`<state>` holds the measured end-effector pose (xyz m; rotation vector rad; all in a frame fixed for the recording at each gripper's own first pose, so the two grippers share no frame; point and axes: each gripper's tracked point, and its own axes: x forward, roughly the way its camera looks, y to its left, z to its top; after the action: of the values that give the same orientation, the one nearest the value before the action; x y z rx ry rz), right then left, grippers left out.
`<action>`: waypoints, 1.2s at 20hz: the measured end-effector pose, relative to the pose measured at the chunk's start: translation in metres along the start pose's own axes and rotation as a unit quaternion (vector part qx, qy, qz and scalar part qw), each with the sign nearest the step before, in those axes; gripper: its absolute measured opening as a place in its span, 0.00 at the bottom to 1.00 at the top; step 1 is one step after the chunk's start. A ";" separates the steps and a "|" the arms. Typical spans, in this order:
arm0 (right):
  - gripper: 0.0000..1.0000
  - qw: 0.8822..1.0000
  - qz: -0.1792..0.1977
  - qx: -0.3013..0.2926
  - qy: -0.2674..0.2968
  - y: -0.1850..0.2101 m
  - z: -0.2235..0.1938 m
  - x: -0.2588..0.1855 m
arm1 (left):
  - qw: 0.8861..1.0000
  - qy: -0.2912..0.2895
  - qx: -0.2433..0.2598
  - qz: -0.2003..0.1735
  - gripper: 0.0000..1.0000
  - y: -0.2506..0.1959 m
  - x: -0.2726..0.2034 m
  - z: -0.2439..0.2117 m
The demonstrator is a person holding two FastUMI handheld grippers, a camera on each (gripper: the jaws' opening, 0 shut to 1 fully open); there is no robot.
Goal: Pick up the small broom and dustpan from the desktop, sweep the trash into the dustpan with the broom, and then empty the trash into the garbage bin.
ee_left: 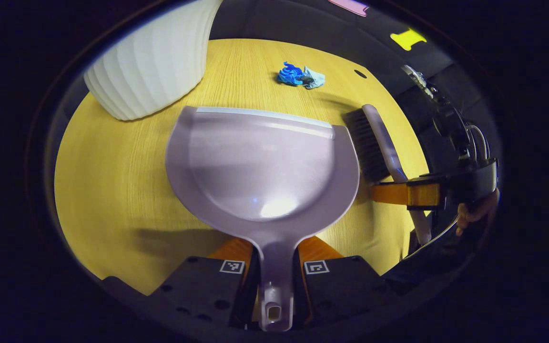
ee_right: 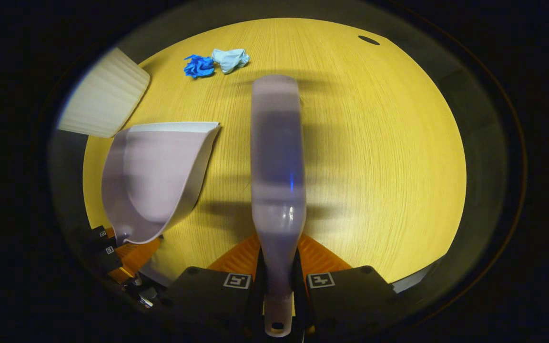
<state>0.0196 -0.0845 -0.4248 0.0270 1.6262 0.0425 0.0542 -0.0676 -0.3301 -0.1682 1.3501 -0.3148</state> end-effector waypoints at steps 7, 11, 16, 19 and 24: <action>0.26 0.993 -0.058 -0.106 -0.011 -0.047 0.113 -0.011 | 0.992 0.057 0.112 0.012 0.28 0.040 -0.013 0.009; 0.25 0.985 -0.077 -0.150 -0.023 -0.054 0.180 -0.003 | 0.982 0.090 0.166 0.012 0.29 0.059 -0.017 0.025; 0.25 0.974 -0.070 -0.215 -0.009 -0.041 0.218 0.016 | 0.969 0.114 0.218 0.017 0.29 0.074 -0.021 0.041; 0.25 0.953 -0.064 -0.296 -0.001 -0.022 0.221 0.016 | 0.964 0.123 0.236 0.015 0.29 0.079 -0.021 0.047; 0.25 0.915 -0.012 -0.401 0.039 0.024 0.184 0.021 | 0.955 0.128 0.267 0.026 0.29 0.087 -0.019 0.055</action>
<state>0.2022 -0.0574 -0.4545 -0.6338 1.5814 0.6949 0.1157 0.0175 -0.3270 0.3719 1.4713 -0.6609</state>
